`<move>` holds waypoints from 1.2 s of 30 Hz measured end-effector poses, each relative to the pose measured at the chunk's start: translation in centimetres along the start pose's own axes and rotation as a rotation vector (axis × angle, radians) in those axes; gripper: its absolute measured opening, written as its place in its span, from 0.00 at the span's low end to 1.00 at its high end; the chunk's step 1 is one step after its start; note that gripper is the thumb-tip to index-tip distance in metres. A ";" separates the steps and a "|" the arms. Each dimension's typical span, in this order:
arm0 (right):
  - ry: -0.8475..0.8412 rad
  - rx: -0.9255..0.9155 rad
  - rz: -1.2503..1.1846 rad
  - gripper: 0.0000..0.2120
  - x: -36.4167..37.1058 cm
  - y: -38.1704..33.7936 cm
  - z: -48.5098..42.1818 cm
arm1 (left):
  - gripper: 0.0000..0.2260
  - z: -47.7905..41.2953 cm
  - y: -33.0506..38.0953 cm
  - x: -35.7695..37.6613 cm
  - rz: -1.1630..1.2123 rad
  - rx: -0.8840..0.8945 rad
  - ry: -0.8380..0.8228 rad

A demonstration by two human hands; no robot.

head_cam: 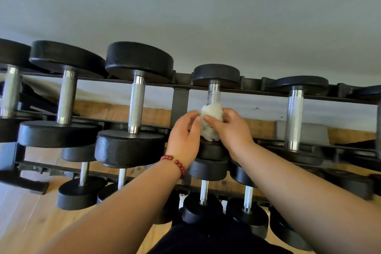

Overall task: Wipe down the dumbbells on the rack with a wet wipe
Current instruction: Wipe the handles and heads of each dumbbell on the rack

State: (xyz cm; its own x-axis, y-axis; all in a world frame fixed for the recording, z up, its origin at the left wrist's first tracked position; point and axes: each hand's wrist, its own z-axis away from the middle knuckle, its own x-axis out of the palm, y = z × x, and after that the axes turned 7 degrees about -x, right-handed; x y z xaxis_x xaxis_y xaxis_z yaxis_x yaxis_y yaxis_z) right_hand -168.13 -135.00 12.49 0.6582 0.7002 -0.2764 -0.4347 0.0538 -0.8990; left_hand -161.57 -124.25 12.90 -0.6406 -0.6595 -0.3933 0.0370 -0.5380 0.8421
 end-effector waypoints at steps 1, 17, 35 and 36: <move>0.017 0.000 -0.010 0.15 0.2 0.0 0.1 | 0.11 -0.5 0.4 -0.3 -0.036 -0.006 -0.049; 0.362 -0.111 -0.168 0.19 1.4 1.0 2.9 | 0.16 -2.4 3.5 0.8 -0.328 0.066 -0.165; 0.415 -0.158 -0.021 0.08 1.5 1.7 3.1 | 0.13 -6.7 2.3 2.3 -0.119 -0.012 -0.302; 0.425 -0.154 -0.036 0.07 1.5 1.6 3.2 | 0.12 -7.0 2.3 2.5 -0.024 -0.052 -0.285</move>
State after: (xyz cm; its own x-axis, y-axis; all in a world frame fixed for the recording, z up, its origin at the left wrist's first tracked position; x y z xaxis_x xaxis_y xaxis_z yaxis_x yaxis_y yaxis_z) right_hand -169.79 -131.58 11.70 0.8793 0.3433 -0.3301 -0.3315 -0.0565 -0.9418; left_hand -157.71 -130.80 11.34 -0.8313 -0.4760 -0.2869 0.0538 -0.5828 0.8109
